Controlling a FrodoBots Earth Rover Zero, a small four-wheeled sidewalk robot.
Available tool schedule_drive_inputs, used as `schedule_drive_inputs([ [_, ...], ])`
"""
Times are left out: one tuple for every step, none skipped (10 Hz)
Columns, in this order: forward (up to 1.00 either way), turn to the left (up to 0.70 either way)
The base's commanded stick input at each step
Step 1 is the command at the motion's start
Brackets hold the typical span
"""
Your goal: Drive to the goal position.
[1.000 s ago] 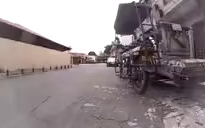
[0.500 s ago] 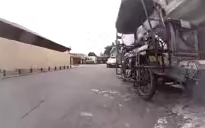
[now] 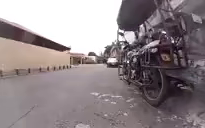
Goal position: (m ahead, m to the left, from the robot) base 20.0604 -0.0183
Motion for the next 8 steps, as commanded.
schedule_drive_inputs([
  [0.5, 0.01],
  [0.5, 0.01],
  [0.5, 0.01],
  [0.5, 0.01],
  [0.5, 0.01],
  [0.5, 0.01],
  [0.5, 0.01],
  [0.5, 0.01],
])
